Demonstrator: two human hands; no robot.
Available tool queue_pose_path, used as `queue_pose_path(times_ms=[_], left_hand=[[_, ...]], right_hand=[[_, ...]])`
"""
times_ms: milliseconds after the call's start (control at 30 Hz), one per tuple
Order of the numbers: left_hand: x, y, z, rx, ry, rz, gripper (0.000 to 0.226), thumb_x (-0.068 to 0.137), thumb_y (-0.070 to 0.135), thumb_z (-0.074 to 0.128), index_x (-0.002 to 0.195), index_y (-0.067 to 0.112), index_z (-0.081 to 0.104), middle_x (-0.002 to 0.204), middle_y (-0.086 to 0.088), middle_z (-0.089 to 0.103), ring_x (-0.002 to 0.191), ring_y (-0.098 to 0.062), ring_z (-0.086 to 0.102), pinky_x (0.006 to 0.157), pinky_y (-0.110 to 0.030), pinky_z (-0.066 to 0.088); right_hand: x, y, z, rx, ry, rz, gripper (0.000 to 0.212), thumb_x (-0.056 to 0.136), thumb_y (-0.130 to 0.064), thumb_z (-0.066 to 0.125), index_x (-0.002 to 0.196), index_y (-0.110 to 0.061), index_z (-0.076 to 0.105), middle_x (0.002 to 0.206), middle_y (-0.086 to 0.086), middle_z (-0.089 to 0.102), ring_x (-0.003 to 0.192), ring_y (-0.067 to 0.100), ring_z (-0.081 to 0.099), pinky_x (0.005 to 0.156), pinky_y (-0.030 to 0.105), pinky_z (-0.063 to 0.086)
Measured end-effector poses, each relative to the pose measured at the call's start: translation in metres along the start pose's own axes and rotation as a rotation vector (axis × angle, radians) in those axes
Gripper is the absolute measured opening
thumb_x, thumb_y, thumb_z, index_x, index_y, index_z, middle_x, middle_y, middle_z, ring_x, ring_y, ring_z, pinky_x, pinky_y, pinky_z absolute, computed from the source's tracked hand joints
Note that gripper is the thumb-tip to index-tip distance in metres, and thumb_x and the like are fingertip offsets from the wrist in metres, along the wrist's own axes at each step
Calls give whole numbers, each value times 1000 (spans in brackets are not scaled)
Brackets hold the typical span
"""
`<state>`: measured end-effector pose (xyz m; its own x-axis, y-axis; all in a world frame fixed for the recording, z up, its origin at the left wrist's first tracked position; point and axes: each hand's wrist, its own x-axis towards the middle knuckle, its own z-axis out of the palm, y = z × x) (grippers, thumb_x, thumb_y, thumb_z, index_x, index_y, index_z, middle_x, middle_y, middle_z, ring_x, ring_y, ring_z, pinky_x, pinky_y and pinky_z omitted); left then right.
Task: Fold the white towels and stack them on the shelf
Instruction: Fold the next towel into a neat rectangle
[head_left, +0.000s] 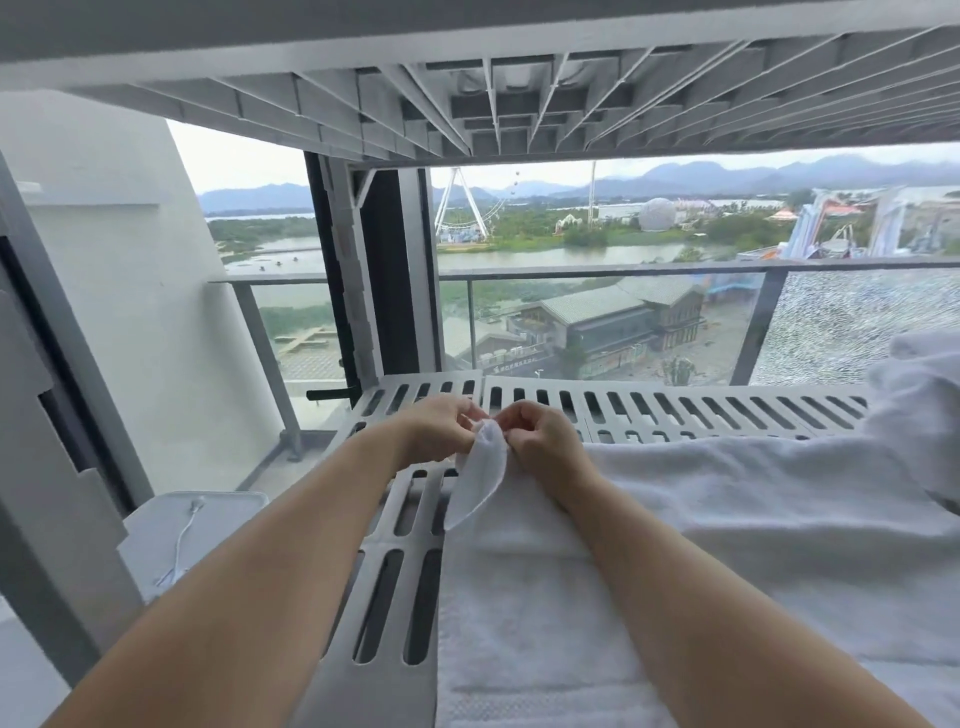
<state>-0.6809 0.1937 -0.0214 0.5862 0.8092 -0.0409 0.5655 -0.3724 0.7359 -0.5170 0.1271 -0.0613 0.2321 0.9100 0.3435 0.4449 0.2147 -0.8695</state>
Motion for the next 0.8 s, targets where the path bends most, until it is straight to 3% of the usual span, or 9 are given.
queue_pose_path(times_ms=[100, 167, 267, 333, 467, 533, 633, 733, 800], left_hand=[[-5, -2, -5, -23, 40, 19, 15, 85, 25, 77, 94, 13, 75, 73, 3, 65, 56, -3, 52, 52, -14, 41], [-11, -7, -8, -136, 86, 47, 3, 87, 16, 75, 87, 15, 73, 73, -2, 62, 58, -10, 50, 51, -19, 42], [-14, -18, -13, -185, 271, 103, 27, 86, -3, 66, 72, 20, 69, 74, -8, 59, 66, -17, 50, 57, -22, 42], [-18, -23, -17, -78, 353, 119, 27, 86, -1, 66, 81, 26, 71, 80, -1, 64, 64, -11, 55, 60, -21, 44], [-26, -23, -10, 112, 182, 135, 33, 86, 16, 70, 108, 40, 70, 110, 15, 68, 98, -3, 65, 77, -19, 52], [-26, -17, 1, 174, 205, 169, 26, 84, 18, 68, 102, 36, 75, 99, 12, 73, 91, -7, 67, 76, -21, 54], [-24, -14, 8, 259, 374, 147, 24, 82, 9, 63, 83, 28, 77, 79, 7, 73, 77, -12, 66, 75, -34, 56], [-29, -23, 4, 528, 443, 72, 33, 84, 3, 58, 72, 30, 73, 82, 17, 66, 81, -7, 61, 74, -35, 55], [-34, -30, -1, 568, 492, 62, 40, 85, -1, 54, 68, 30, 71, 88, 15, 65, 84, -10, 61, 74, -34, 54]], right_hand=[[0, 3, 0, -45, 25, 7, 23, 79, -1, 57, 76, -21, 69, 71, -7, 68, 65, 4, 58, 64, 20, 46], [1, 5, 2, -72, 23, 14, 19, 77, -8, 58, 72, -24, 67, 69, -6, 68, 65, 5, 58, 62, 23, 46], [3, 8, 7, -119, -25, -3, 9, 77, -26, 61, 74, -28, 69, 73, -13, 70, 68, 1, 62, 61, 21, 45], [4, 9, 11, -151, -57, -33, 8, 78, -30, 63, 73, -31, 69, 72, -15, 70, 70, 0, 63, 63, 21, 45], [7, 11, 13, -148, -79, -72, 24, 82, -16, 67, 68, -35, 68, 71, -15, 71, 70, -1, 63, 67, 20, 46], [7, 12, 12, -129, -59, -68, 26, 82, -9, 65, 68, -31, 69, 70, -13, 70, 67, 0, 61, 65, 20, 44], [4, 10, 9, -178, -13, -62, 25, 80, -3, 56, 71, -24, 68, 74, -7, 70, 73, 9, 61, 68, 26, 48], [-1, 7, 8, -336, 15, -200, 18, 85, -6, 57, 80, -18, 68, 84, -3, 67, 79, 15, 60, 76, 33, 53], [-7, 6, 10, -432, -8, -381, 7, 89, -19, 63, 84, -19, 68, 90, -4, 66, 85, 14, 59, 81, 34, 53]])
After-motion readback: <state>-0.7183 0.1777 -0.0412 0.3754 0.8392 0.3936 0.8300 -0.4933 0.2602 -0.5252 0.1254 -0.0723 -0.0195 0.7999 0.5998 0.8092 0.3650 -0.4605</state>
